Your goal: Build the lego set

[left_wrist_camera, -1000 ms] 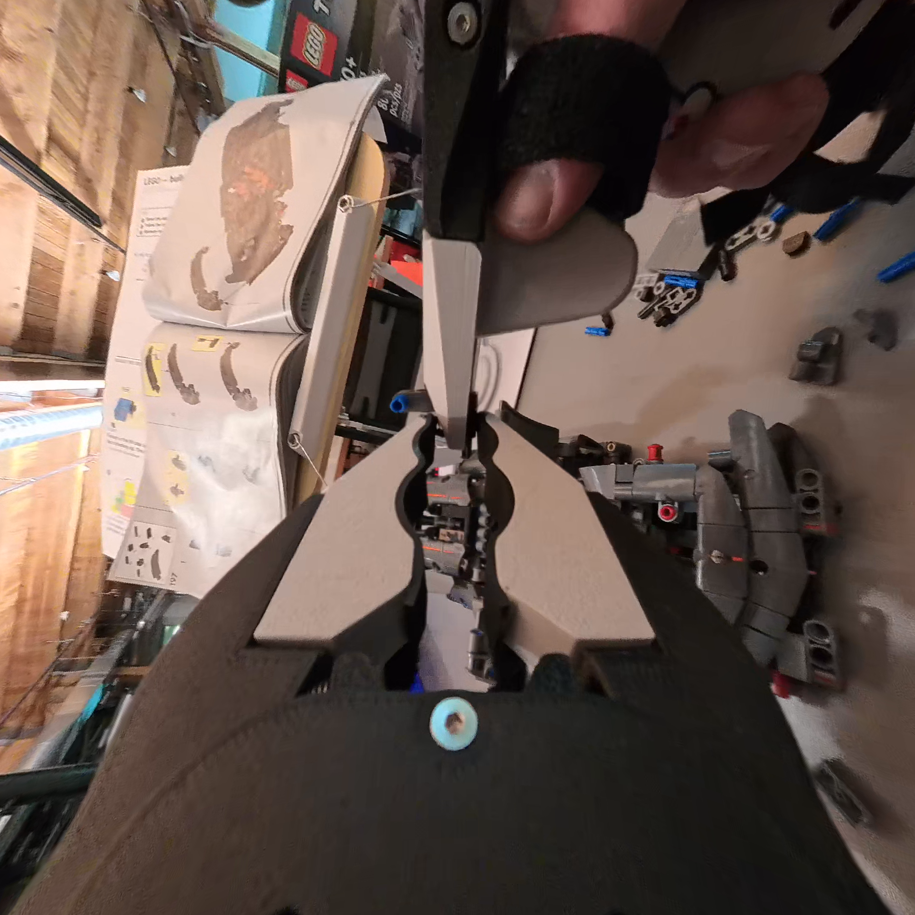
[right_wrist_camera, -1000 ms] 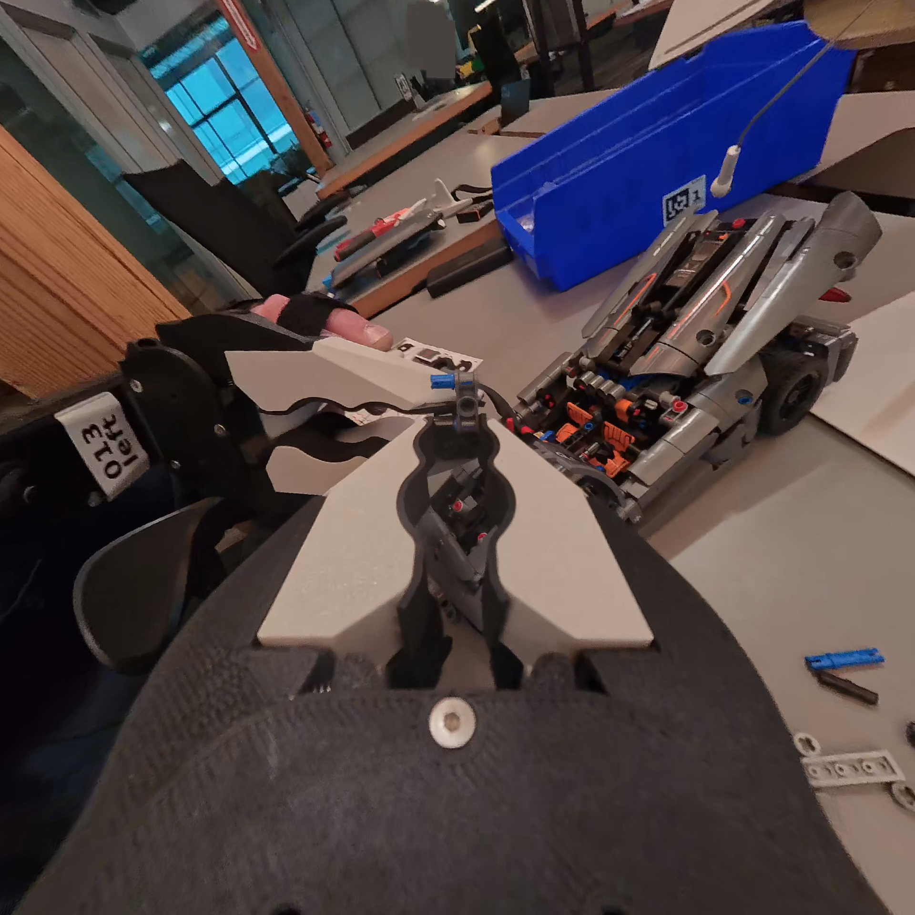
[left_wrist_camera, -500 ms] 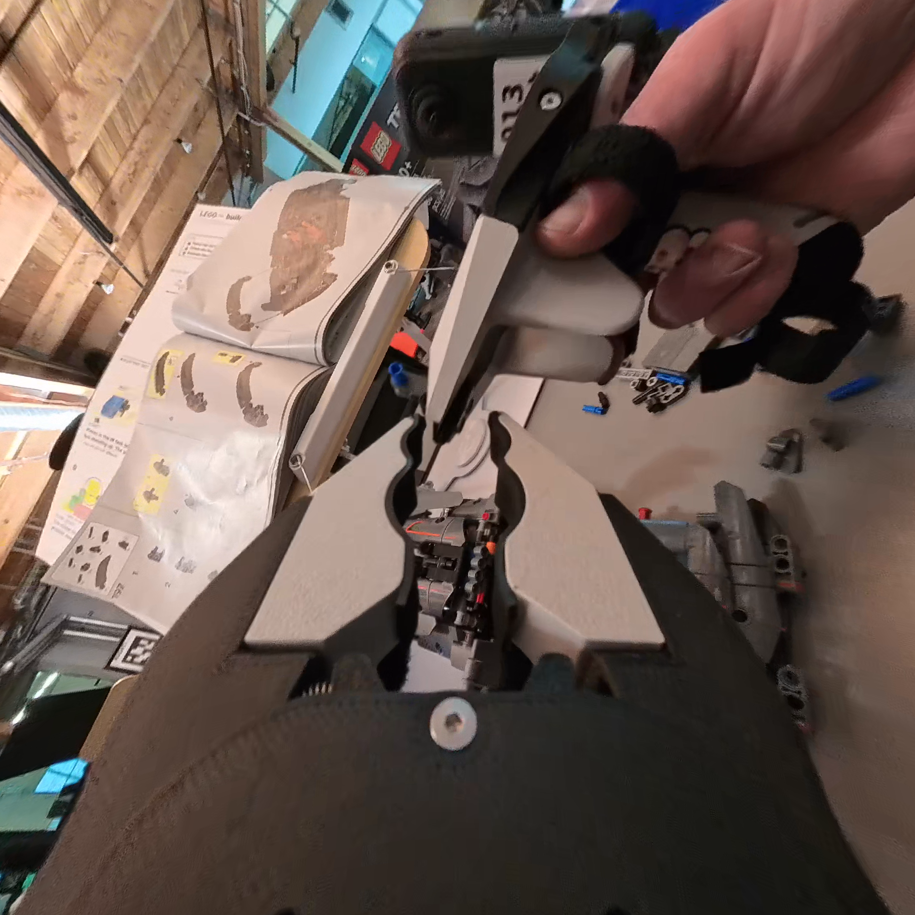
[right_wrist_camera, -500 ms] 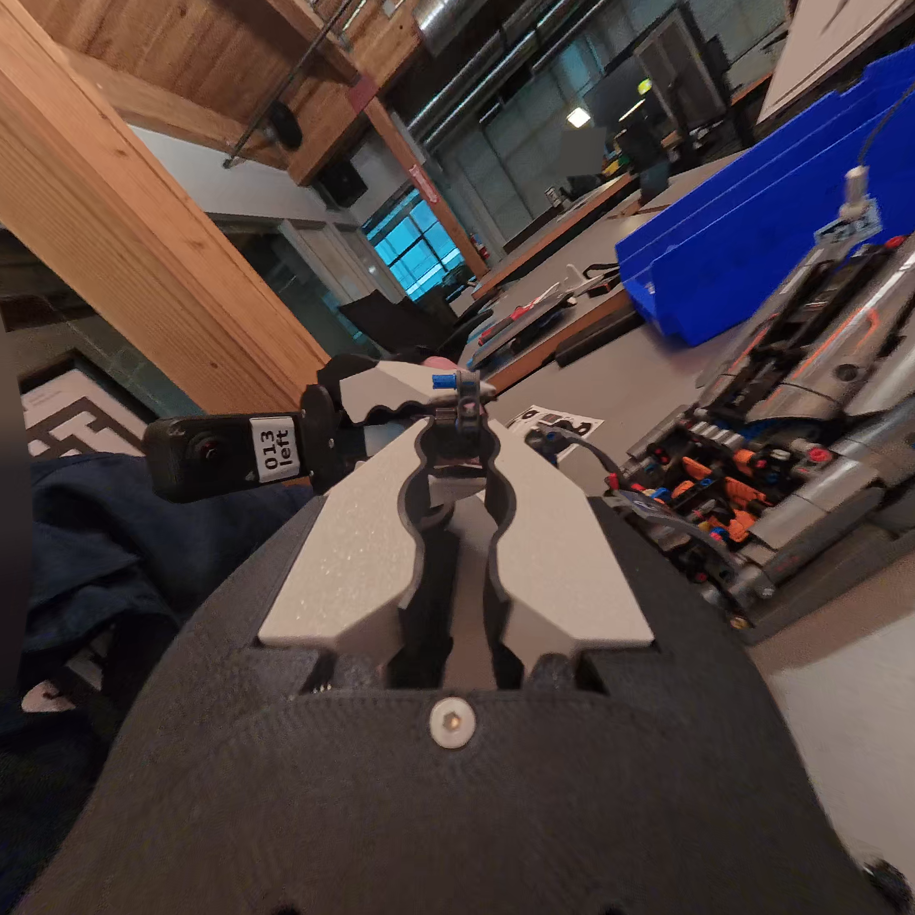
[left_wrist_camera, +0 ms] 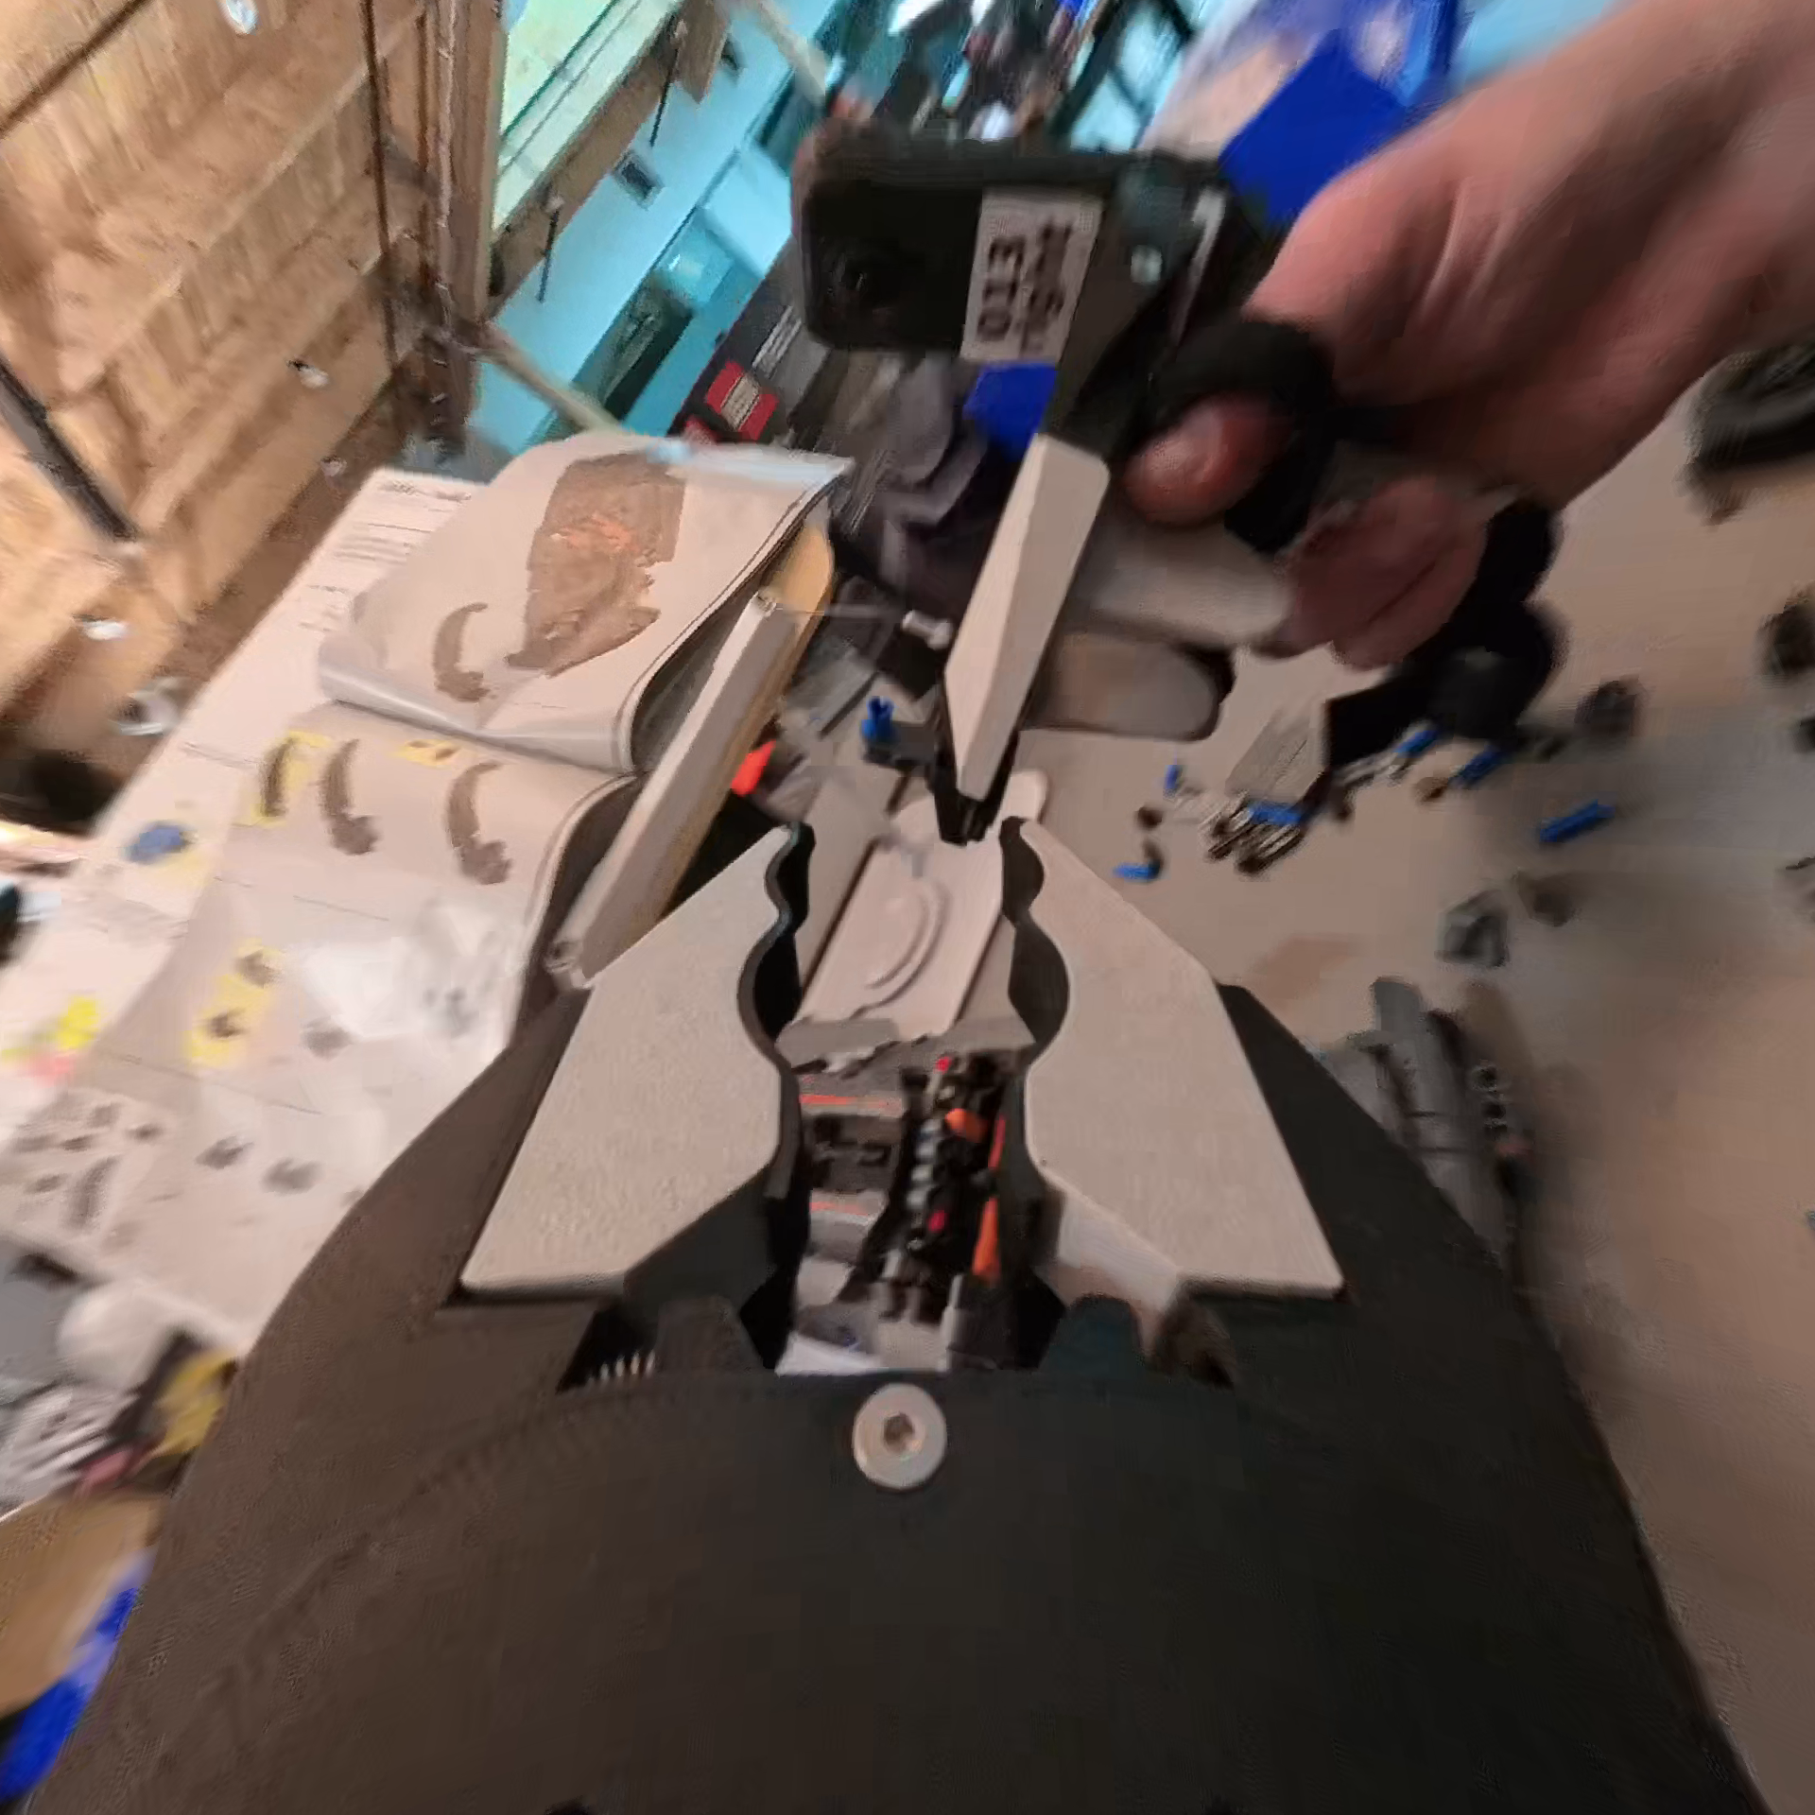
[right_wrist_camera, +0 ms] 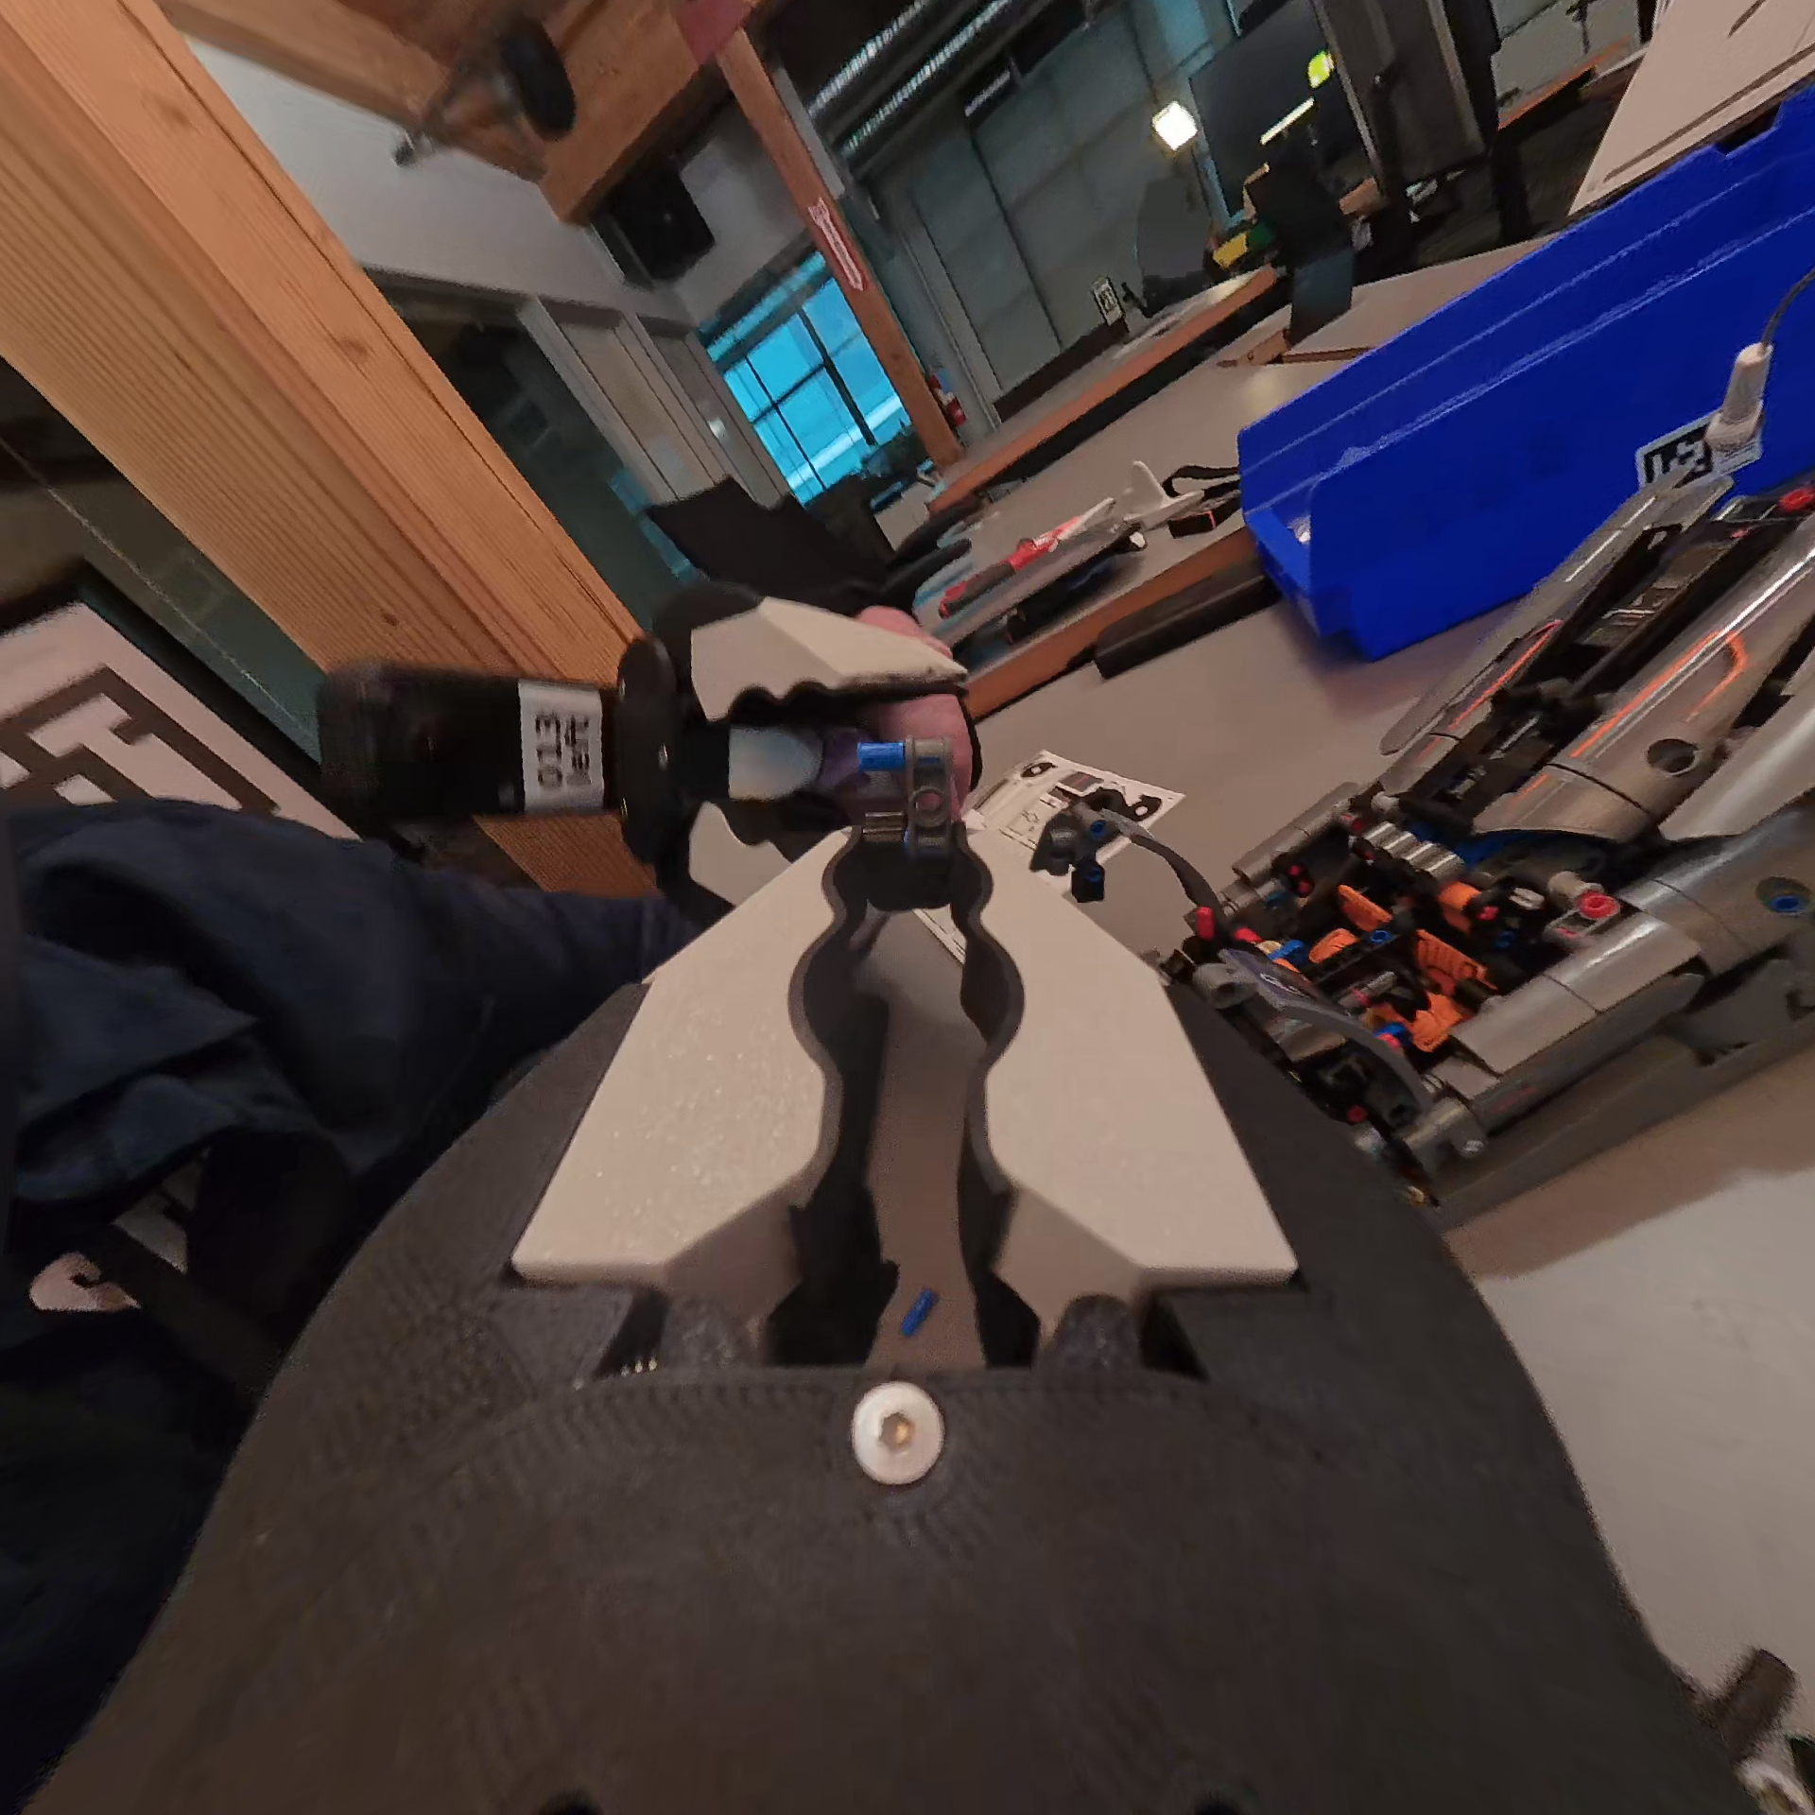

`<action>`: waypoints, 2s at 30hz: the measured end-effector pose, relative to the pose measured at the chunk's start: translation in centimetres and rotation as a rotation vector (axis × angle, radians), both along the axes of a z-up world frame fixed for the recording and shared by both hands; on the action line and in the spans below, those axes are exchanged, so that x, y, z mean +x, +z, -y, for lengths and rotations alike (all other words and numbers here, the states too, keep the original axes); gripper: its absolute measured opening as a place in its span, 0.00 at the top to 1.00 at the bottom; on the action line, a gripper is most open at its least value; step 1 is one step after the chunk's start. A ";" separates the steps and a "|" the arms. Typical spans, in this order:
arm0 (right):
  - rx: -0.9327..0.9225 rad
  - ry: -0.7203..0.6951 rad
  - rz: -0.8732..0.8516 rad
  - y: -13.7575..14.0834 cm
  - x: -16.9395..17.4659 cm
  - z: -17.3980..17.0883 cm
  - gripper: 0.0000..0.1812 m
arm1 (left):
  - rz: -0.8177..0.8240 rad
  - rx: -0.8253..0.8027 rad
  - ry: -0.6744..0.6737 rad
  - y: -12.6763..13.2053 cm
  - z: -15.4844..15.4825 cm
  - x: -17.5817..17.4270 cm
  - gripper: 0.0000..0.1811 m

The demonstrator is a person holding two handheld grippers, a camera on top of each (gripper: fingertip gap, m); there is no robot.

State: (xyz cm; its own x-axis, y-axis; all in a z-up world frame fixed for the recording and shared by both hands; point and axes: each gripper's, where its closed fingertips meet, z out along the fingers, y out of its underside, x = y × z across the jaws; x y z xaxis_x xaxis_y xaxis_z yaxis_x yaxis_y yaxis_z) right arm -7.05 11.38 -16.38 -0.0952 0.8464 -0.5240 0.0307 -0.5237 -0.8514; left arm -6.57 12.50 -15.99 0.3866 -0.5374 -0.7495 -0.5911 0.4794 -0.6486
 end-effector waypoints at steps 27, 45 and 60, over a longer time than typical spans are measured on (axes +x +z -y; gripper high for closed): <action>0.128 0.405 0.134 -2.0 -0.6 7.8 0.92 | 0.223 -0.650 -0.731 -0.2 8.4 1.9 0.97; 0.130 0.360 0.080 -0.8 -0.5 7.1 0.92 | 0.323 -0.674 -0.773 1.1 8.2 1.3 1.00; 0.096 0.398 0.066 -0.6 -0.1 7.4 0.92 | 0.244 -0.708 -0.786 -0.2 8.6 1.5 0.84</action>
State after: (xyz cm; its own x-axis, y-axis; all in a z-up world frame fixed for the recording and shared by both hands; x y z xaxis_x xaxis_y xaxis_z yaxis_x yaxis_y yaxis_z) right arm -7.15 3.94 -16.99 -0.3939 0.7956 -0.4603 0.2711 -0.3780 -0.8852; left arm -5.08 3.86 -16.16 -0.1577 -0.9800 -0.1211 -0.0999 0.1378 -0.9854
